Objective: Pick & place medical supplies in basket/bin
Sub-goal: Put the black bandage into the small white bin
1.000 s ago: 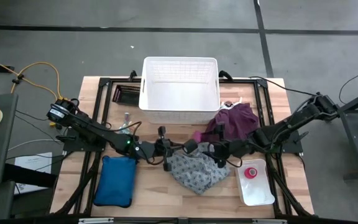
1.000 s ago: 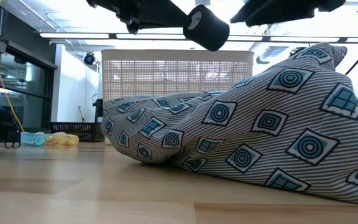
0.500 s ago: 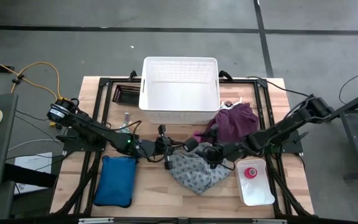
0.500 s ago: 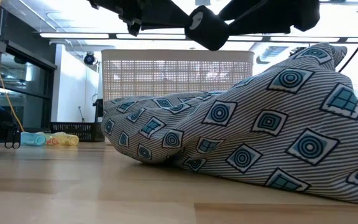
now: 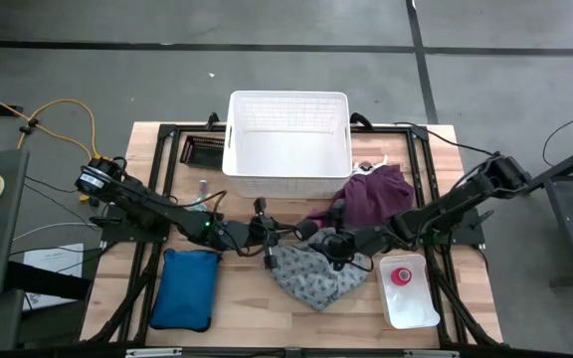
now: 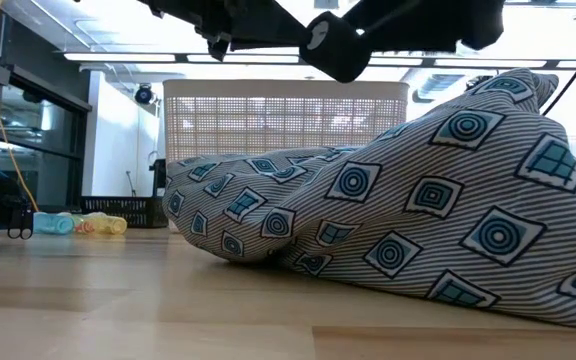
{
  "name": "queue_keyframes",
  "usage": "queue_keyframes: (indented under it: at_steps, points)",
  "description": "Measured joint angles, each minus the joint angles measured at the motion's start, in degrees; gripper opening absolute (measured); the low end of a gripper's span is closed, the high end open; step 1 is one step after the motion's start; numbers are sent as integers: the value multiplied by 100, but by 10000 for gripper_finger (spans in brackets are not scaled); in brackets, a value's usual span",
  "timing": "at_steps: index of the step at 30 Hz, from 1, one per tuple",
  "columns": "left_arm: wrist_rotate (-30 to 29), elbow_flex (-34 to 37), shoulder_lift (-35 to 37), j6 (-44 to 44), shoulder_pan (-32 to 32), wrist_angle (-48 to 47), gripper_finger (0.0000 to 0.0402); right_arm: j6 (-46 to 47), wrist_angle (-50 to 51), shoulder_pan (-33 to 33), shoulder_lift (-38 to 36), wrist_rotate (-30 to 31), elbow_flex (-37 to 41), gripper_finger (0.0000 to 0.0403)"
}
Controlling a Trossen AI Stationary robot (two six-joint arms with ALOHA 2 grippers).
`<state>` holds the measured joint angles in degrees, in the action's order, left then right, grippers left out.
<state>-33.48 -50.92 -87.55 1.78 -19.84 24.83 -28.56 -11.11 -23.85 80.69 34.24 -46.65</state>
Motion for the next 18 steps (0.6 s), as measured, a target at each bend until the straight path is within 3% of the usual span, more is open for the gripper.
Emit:
queue_keyframes:
  at_steps: [14, 18]
  points:
    - [101, 0, 0, -1, -4, 97, 1, -345, -546, 75, 303, -110, -2, 379]
    - [98, 0, 0, -24, -4, 93, 1, -345, -543, 40, 301, 56, -2, 356]
